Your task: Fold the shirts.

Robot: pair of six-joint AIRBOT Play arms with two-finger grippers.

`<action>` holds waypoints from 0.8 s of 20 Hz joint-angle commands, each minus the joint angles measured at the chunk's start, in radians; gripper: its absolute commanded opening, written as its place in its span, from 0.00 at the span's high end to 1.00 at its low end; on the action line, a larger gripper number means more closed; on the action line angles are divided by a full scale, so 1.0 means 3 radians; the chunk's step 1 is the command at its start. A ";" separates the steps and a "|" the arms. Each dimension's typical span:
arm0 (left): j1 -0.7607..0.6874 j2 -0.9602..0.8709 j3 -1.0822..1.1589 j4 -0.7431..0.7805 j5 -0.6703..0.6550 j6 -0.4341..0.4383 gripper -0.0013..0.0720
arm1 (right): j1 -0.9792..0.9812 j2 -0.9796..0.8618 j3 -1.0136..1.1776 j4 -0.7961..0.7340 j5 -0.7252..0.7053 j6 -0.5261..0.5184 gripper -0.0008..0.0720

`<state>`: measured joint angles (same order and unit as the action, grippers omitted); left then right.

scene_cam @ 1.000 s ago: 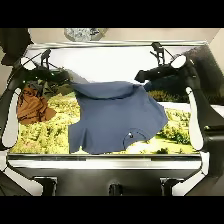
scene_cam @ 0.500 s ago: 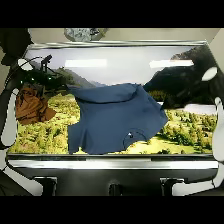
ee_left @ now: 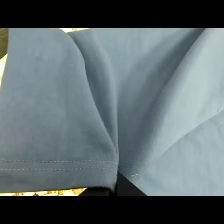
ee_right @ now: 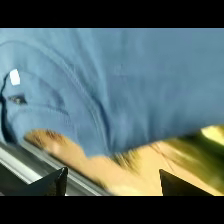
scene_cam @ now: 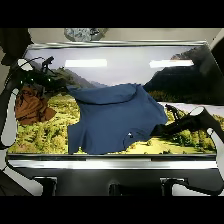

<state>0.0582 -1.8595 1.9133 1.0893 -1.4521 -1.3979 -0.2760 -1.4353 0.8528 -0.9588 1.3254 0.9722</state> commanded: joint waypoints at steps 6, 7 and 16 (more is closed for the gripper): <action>0.0003 0.0000 0.0001 0.0000 -0.0013 0.0011 0.95 | 0.0000 0.0045 -0.0332 0.0722 -0.1109 -0.0025 0.94; 0.0003 0.0001 0.0001 0.0000 -0.0033 0.0011 0.95 | -0.0006 0.0045 -0.0249 0.0707 -0.1148 -0.0179 0.94; -0.0144 0.0025 -0.0151 -0.0027 -0.1013 0.0000 0.95 | -0.0005 -0.0113 0.1642 -0.0819 -0.2584 0.0729 0.94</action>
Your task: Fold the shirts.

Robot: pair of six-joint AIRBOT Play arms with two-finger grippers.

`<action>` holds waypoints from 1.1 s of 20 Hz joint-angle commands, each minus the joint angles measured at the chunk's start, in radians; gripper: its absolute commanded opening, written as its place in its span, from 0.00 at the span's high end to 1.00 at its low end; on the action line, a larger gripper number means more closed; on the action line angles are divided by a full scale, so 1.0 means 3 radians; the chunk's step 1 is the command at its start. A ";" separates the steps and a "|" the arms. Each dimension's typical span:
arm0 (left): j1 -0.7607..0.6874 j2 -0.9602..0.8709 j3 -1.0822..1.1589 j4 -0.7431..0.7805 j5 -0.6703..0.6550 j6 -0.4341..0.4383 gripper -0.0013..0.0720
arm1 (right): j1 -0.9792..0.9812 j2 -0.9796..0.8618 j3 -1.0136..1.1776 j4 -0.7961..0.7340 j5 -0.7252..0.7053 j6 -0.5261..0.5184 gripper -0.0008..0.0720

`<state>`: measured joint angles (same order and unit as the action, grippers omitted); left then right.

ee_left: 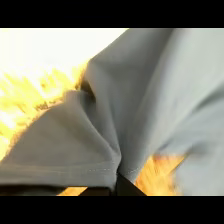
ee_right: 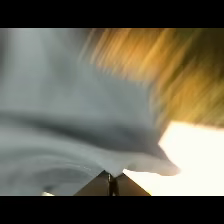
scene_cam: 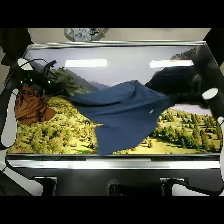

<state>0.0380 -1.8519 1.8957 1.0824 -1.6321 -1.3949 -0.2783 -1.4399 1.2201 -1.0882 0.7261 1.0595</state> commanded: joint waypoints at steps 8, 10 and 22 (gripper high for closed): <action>-0.0298 0.0015 -0.0337 -0.0005 -0.0443 0.0046 0.95 | 0.0000 -0.0341 0.0423 -0.0439 0.1367 -0.0248 0.22; -0.0285 0.0015 -0.0338 -0.0005 -0.0443 0.0090 0.95 | -0.0118 -0.0337 0.0417 -0.0713 0.2009 -0.0243 0.22; -0.0257 0.0001 -0.0342 -0.0005 -0.0430 0.0245 0.95 | -0.0696 -0.0001 -0.1335 0.0364 0.1760 -0.0406 0.17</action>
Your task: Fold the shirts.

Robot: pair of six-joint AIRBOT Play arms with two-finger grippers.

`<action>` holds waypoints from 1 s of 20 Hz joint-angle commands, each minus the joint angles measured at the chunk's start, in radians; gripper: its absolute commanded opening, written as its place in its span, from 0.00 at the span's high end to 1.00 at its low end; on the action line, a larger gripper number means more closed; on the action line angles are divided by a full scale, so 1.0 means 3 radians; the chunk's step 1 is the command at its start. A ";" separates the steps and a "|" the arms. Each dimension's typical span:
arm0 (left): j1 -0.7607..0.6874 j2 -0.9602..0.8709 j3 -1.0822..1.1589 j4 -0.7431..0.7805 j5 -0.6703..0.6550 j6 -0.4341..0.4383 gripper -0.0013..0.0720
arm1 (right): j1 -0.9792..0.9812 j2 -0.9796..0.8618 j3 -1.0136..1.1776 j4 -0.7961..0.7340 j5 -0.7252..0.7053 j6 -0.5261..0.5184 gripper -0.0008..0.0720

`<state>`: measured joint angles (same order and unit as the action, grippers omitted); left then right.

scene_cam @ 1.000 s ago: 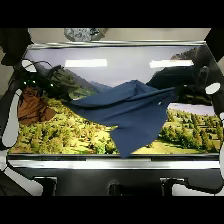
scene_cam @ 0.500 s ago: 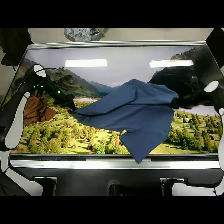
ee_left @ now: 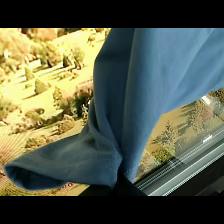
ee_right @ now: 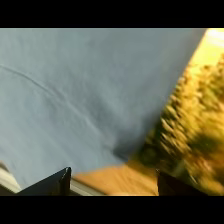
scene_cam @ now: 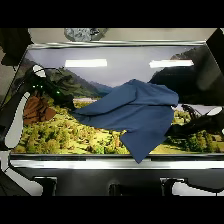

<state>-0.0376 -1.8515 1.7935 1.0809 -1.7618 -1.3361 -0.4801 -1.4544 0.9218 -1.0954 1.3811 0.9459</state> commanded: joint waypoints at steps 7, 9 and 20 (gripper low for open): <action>0.0027 0.0106 0.0027 -0.0278 -0.0003 0.0206 0.95 | -0.0024 0.0214 -0.0067 0.0664 -0.0617 -0.0521 0.94; 0.0130 0.0301 0.0192 -0.0843 0.0168 0.0268 0.95 | -0.0024 0.0472 0.0465 0.0684 -0.0575 -0.0692 0.94; 0.0890 0.3001 0.0757 -0.1177 0.3092 -0.0240 0.95 | -0.0027 0.2412 0.2951 0.0521 -0.2129 -0.0346 0.94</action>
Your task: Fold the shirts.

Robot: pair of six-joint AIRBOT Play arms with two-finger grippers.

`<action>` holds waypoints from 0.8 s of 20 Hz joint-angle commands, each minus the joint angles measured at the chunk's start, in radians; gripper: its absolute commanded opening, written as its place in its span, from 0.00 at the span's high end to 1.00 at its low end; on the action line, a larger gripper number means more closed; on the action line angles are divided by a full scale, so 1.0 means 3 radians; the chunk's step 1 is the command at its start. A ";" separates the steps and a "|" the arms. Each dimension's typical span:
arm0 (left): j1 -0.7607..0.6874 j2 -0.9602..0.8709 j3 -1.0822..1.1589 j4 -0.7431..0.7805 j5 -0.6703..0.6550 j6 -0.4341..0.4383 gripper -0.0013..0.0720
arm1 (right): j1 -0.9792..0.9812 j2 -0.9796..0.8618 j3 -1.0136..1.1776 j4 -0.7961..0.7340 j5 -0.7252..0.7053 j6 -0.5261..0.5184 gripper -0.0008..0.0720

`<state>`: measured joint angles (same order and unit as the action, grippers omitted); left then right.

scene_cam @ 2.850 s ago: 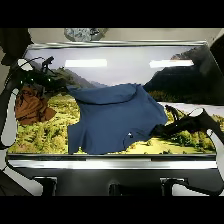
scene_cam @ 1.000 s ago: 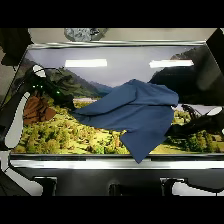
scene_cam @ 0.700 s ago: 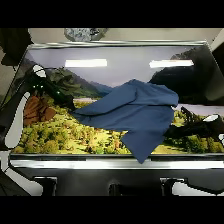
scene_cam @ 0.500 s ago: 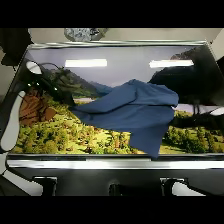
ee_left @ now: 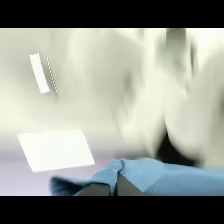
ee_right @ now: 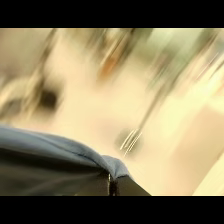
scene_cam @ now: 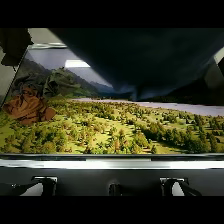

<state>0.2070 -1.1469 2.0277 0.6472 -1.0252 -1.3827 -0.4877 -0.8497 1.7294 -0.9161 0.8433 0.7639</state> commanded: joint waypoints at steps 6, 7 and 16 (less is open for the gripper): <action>0.0074 0.1180 -0.0228 0.0955 0.0278 -0.0497 0.95 | -0.0001 0.0454 0.0261 -0.0075 -0.0045 0.0598 0.94; 0.0074 0.1189 -0.0228 0.1109 0.0109 -0.0547 0.95 | -0.0001 0.0453 0.0259 -0.0081 0.0085 0.0598 0.94; -0.0102 0.1036 -0.2558 0.1249 -0.0646 -0.0552 0.95 | 0.0301 -0.1080 -0.0275 -0.0318 0.1979 0.0427 0.94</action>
<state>0.2024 -0.8204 1.5490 1.0042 -1.2129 -1.5532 -0.4576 -1.0039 1.7317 -0.9718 1.3388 0.9272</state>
